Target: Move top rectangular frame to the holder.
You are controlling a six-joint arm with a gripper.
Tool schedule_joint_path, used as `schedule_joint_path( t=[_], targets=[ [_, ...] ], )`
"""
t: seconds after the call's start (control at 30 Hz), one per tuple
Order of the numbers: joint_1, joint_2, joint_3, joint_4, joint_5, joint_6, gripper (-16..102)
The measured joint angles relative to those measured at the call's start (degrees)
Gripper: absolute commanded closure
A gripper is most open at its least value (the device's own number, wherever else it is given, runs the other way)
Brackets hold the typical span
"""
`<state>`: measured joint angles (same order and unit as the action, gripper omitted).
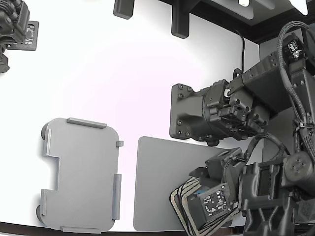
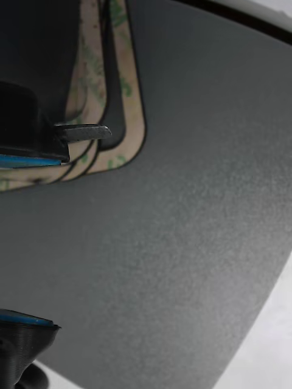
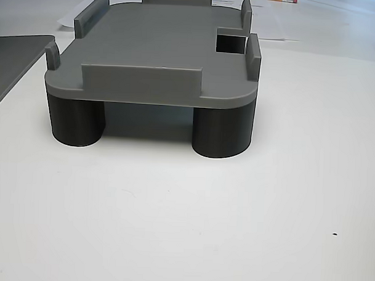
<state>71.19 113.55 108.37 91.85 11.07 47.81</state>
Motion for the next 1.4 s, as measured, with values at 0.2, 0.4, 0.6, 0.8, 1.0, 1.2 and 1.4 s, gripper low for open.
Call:
schedule_joint_path(
  t=[0.2,0.4,0.6,0.8,1.0,1.2,1.4],
  targets=[
    [2.9,-2.0,-0.3,-0.4,-1.8,1.2,-14],
    [3.0,-2.2,0.3,-1.1,-4.0,0.1,-14],
    [5.1,-3.0,2.4,-3.2,-5.4,-0.4,-14],
    [8.5,-5.0,4.4,-5.0,-5.3,2.4,-12],
    [9.4,-7.1,4.7,-5.3,-6.7,1.8,-13],
    [11.3,-7.8,4.7,-5.8,-6.6,3.1,-6],
    [11.9,-8.7,6.2,-7.6,-6.4,3.1,7]
  ],
)
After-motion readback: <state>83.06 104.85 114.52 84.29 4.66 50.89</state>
